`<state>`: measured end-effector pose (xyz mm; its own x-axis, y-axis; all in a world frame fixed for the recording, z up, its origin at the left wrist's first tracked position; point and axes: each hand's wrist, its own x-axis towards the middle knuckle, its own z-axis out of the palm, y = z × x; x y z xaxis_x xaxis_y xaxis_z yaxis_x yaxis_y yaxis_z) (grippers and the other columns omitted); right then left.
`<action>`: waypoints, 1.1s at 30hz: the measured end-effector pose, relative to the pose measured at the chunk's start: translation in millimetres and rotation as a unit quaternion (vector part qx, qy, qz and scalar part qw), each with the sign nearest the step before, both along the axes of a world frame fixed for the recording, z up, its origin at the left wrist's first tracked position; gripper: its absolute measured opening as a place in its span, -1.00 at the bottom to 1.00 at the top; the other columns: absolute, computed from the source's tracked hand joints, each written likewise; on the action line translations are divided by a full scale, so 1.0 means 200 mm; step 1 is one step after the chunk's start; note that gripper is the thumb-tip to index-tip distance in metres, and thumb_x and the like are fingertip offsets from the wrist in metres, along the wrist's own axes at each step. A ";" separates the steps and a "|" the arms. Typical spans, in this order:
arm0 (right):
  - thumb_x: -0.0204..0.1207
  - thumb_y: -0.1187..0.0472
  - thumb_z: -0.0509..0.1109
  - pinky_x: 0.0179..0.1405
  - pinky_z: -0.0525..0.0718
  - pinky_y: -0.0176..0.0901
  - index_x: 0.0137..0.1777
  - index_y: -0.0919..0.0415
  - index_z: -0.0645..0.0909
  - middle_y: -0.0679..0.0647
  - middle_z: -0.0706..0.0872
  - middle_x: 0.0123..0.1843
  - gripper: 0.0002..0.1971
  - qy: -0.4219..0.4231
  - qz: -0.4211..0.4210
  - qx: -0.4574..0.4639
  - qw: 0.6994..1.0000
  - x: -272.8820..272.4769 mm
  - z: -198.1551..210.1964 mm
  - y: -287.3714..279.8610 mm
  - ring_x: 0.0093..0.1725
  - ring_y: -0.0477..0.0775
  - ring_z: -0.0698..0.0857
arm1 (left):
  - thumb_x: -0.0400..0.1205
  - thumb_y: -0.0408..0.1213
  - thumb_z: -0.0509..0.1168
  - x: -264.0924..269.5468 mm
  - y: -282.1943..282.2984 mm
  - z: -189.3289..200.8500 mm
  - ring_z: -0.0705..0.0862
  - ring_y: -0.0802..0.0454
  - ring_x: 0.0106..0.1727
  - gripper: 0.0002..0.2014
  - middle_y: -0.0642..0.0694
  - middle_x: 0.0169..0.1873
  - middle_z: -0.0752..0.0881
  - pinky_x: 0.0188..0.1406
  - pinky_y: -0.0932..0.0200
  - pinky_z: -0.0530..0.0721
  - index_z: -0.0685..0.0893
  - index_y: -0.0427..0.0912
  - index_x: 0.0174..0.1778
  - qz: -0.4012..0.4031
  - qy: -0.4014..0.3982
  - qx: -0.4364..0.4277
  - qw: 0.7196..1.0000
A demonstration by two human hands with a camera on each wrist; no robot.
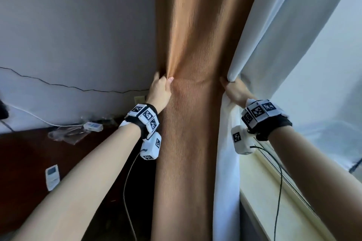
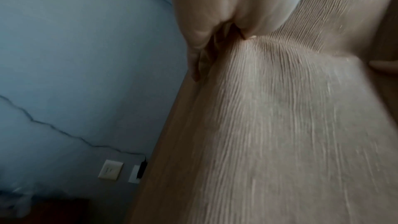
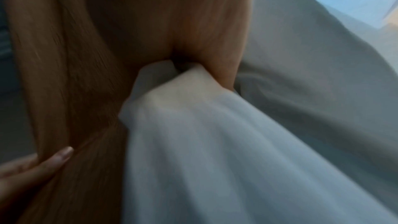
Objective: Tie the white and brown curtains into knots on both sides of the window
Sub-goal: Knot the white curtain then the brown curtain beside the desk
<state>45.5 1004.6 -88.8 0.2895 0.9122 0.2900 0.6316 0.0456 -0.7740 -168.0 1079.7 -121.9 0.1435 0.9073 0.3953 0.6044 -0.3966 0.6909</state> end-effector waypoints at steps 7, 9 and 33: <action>0.75 0.20 0.08 0.04 0.27 -0.33 0.45 0.30 0.40 0.03 0.45 0.14 -0.66 -0.037 -0.017 -0.010 0.999 0.05 0.04 0.59 0.12 -0.01 0.40 | 0.80 -0.19 -0.01 0.10 0.64 0.00 0.25 -0.29 0.61 -0.57 -0.42 0.63 0.11 0.56 0.18 0.08 0.53 -0.45 0.37 -0.021 -0.019 0.009 1.000; 0.74 0.24 0.08 -0.08 0.27 -0.41 0.40 0.30 0.42 0.05 0.46 0.11 -0.70 -0.029 -0.011 -0.013 0.999 0.07 0.03 0.75 0.09 0.01 0.41 | 0.80 -0.21 0.00 0.11 0.80 -0.02 0.32 -0.31 0.57 -0.58 -0.43 0.62 0.16 0.53 0.22 0.12 0.52 -0.46 0.38 -0.017 -0.020 0.016 1.000; 0.54 0.46 0.21 0.14 0.50 0.06 0.19 0.56 0.53 0.50 0.67 0.10 -0.74 -0.056 -0.011 0.043 0.997 0.02 -0.05 2.15 0.11 0.43 0.63 | 0.80 -0.27 -0.02 0.25 2.00 -0.11 0.44 -0.28 0.43 -0.61 -0.41 0.47 0.38 0.26 0.54 0.10 0.48 -0.46 0.42 0.051 -0.016 0.040 0.998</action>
<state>48.8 1435.3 -99.0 0.2703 0.8764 0.3987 0.7159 0.0940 -0.6919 -119.0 1478.8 -144.2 0.0376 0.8818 0.4702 0.6227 -0.3886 0.6791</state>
